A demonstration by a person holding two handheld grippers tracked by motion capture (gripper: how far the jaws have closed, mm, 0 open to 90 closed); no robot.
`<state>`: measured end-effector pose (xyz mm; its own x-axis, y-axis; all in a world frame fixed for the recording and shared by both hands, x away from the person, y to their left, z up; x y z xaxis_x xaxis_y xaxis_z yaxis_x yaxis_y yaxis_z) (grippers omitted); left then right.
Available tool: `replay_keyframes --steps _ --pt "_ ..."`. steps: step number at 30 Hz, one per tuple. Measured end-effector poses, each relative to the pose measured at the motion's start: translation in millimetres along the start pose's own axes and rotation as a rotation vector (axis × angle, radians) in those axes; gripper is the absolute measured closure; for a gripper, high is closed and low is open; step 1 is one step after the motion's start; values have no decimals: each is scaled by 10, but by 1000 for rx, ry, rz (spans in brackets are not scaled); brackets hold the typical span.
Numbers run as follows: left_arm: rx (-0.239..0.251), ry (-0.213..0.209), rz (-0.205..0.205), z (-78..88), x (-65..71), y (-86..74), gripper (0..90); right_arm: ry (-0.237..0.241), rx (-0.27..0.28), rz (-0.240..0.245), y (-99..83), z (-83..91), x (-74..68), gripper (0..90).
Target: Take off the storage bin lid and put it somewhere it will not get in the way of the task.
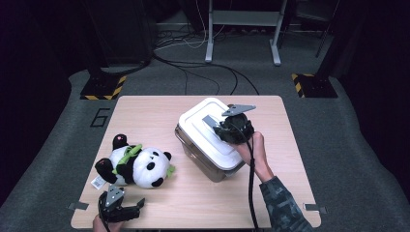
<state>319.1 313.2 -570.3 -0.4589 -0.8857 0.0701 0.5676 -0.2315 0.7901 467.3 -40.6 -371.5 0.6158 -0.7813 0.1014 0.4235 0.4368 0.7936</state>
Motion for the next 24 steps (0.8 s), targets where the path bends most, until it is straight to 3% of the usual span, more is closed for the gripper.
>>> replay_keyframes --steps 24 --pt "-8 -2 -5 1 -5 5 54 -87 50 -58 -87 399 445 667"
Point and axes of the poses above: each handheld gripper's, and its own axes: z roughly backward along the jaws, y roughly out of its top, x roughly to its right, the point moved 5 cm from there along -z, roughly forward along the jaws, and after that the axes turned 5 degrees about -y, right-handed, at the moved point
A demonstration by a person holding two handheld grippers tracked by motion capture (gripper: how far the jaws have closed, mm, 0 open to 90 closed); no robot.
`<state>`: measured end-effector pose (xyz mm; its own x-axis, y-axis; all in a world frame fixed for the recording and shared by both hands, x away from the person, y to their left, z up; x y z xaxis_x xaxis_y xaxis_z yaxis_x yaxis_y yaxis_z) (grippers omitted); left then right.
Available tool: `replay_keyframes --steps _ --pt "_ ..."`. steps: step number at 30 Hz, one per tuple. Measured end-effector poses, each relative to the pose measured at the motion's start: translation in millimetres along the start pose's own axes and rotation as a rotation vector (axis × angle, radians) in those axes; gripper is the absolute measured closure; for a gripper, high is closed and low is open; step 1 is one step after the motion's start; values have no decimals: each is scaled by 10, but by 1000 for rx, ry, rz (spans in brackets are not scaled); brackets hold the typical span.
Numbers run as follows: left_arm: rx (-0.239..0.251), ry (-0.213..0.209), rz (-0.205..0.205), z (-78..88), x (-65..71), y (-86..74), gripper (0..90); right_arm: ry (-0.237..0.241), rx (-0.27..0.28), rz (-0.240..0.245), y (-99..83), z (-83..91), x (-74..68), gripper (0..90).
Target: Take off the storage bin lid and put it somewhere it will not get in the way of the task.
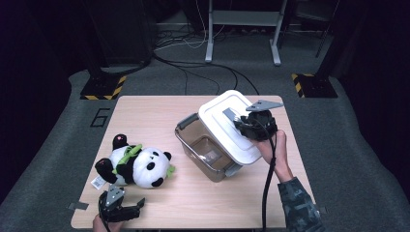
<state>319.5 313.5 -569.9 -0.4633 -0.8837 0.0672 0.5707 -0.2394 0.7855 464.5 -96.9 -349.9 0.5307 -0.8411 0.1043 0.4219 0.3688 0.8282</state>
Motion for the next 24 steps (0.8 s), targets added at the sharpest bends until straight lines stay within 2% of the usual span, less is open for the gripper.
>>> replay_keyframes --steps 9,13,16,19,20,24 --pt "0 0 1 0 1 0 54 -50 14 -35 -81 135 243 667" --pt "-1 0 1 0 1 0 54 -83 26 -66 -155 200 387 667" --pt "1 1 2 -1 1 0 52 -97 25 -83 -195 213 453 666" --pt "2 5 -2 -4 1 0 49 -136 25 -107 -289 218 596 667" --pt "2 5 -2 -4 1 0 49 -136 25 -107 -289 218 596 667" --pt "2 5 -2 -5 1 0 49 -176 19 -143 -406 201 739 667"
Point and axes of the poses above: each handheld gripper's, and its own axes: z roughly backward along the jaws, y roughly out of its top, x roughly to its right, the point moved 5 cm from there along -z, roughly forward along the jaws, and after that the axes turned 5 degrees about -y, right-handed, at the moved point
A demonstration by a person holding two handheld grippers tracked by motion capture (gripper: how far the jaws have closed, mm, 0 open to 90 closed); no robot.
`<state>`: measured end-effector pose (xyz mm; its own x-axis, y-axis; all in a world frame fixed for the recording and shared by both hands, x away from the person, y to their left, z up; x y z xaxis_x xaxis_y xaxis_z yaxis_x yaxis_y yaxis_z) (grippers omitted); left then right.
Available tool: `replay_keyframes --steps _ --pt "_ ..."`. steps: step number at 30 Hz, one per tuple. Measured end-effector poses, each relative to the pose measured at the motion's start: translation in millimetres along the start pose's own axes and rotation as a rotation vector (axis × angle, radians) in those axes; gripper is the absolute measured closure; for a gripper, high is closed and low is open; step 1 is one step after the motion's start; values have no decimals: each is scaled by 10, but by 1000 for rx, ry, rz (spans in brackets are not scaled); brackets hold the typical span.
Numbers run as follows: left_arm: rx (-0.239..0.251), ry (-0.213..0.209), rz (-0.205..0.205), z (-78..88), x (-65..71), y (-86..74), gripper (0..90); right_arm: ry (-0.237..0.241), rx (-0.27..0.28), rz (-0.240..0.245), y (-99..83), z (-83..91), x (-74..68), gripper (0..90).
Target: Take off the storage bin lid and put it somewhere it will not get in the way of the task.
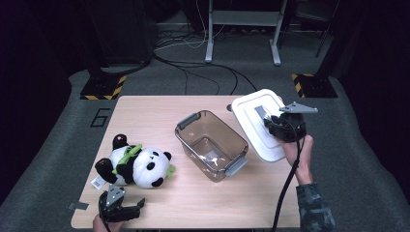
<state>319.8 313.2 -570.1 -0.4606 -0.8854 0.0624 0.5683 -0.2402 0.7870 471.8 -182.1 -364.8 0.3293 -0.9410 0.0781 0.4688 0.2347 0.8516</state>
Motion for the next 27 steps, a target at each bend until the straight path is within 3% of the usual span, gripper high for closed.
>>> replay_keyframes --steps 17,27 --pt "-9 -3 -4 6 1 -2 42 -109 -47 -101 -354 -291 379 666" --pt "-7 -1 -3 3 1 -1 42 -146 -91 -146 -569 -488 474 666"
Point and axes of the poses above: each handheld gripper's, and its own axes: z roughly backward along the jaws, y roughly out of its top, x roughly to its right, the point moved 5 cm from there along -z, roughly forward along the jaws, and after that the axes turned 5 degrees about -y, right-handed, at the moved point
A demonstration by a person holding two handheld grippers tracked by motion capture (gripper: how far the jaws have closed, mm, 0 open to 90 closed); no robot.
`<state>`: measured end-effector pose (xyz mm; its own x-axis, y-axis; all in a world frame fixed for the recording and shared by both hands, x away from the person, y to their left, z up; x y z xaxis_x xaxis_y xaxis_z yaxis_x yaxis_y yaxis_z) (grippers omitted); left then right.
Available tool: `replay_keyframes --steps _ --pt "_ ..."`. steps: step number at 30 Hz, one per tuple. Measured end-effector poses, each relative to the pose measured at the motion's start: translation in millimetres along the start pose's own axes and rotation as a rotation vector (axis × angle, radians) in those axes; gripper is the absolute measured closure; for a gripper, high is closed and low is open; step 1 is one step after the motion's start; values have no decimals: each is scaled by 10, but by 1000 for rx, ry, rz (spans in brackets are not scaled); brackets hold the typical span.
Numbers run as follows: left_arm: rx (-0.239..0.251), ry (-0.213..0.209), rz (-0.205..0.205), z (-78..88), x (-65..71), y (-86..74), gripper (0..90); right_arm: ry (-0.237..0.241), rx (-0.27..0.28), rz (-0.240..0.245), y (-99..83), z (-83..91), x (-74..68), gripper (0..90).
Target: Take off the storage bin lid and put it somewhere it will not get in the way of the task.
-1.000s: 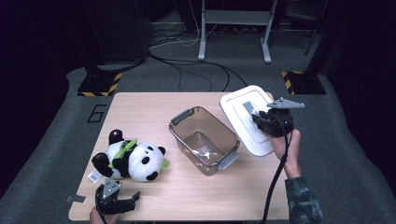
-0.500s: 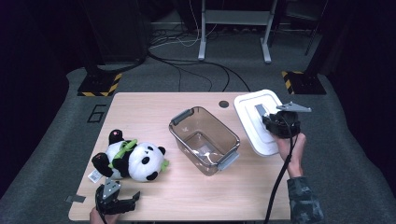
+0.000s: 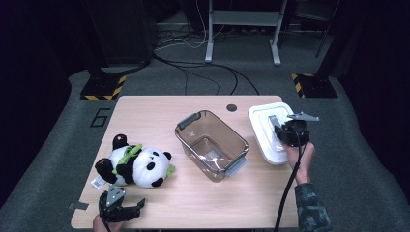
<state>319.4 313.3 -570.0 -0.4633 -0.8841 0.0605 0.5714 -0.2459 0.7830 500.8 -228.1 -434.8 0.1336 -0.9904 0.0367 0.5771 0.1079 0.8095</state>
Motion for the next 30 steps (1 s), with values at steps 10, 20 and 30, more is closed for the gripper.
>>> replay_keyframes --steps 10,20,30 --pt "2 1 1 0 1 0 42 -42 -54 -100 -178 -269 95 666" --pt "-1 -1 1 2 0 -2 43 -60 -93 -123 -341 -504 28 666" --pt "-2 -1 0 3 0 -1 43 -64 -146 -127 -479 -697 -49 666"
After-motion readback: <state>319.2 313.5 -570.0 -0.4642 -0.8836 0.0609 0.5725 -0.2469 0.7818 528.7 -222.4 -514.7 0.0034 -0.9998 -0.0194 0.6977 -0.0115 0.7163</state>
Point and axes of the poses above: each handheld gripper's, and its own axes: z roughly backward along the jaws, y roughly out of its top, x roughly to its right, the point moved 5 cm from there along -z, roughly forward along the jaws, and after that the axes turned 5 degrees about -y, right-handed, at the moved point
